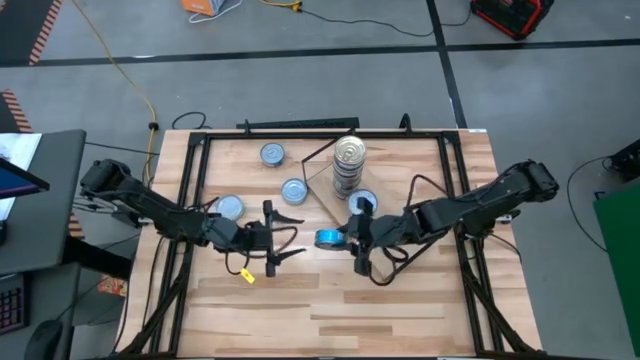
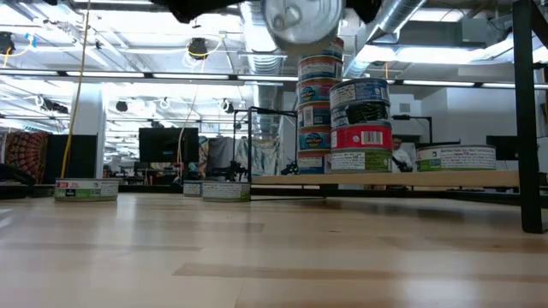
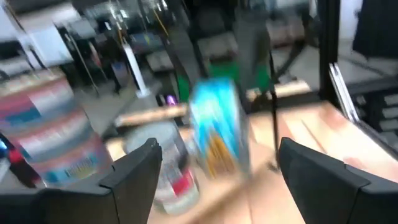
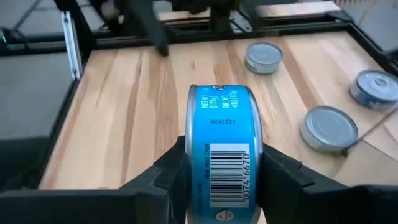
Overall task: Stack canned seafood by type on shelf
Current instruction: Stack the blue tuna can on top of the blue tuna can on the shelf
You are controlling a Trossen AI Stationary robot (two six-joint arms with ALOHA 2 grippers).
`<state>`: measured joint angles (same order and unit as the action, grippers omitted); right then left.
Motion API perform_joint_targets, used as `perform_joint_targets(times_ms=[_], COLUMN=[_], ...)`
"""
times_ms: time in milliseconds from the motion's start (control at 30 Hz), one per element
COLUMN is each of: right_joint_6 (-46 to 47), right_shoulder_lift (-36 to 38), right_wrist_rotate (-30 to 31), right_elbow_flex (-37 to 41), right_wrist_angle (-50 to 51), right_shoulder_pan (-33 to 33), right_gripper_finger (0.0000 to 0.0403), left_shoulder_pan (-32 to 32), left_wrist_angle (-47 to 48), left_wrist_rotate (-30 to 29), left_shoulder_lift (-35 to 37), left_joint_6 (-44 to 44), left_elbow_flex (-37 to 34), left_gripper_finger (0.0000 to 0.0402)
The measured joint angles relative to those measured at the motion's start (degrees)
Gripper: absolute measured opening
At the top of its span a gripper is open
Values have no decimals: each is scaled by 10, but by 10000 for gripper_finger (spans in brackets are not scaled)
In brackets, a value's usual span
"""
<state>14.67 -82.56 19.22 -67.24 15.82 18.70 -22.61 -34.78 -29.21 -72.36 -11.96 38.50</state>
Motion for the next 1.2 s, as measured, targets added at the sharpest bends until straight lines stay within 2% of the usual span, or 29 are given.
perform_joint_targets(times_ms=[100,233,333,467,600,667,867,1000,1200], right_joint_6=[35,72,101,127,117,95,63,59,106], right_shoulder_lift=[28,79,118,145,152,152,180,209,231], right_wrist_rotate=[-1,-5,-5,-12,-89,-142,-244,-309,-471], right_elbow_flex=[-10,-10,-9,-9,-9,-9,39,106,207], right_wrist_angle=[40,129,190,212,225,230,189,124,-30], right_shoulder_pan=[-1,-13,-32,-62,-116,-146,-237,-288,-355], right_gripper_finger=[170,173,174,174,175,175,175,175,175], left_shoulder_pan=[-10,-29,-48,-63,-62,-62,-65,-65,-60], left_wrist_angle=[48,61,20,-53,-85,-77,-39,-23,-22], left_wrist_rotate=[1,0,-17,-46,-67,-81,-82,-83,-82], left_shoulder_lift=[-6,-58,-95,-122,-116,-112,-111,-111,-111], left_joint_6=[50,100,95,50,8,9,33,50,50], left_elbow_flex=[0,-4,-4,-4,-3,-3,-3,-3,-3], left_gripper_finger=[306,305,305,304,304,304,304,304,304])
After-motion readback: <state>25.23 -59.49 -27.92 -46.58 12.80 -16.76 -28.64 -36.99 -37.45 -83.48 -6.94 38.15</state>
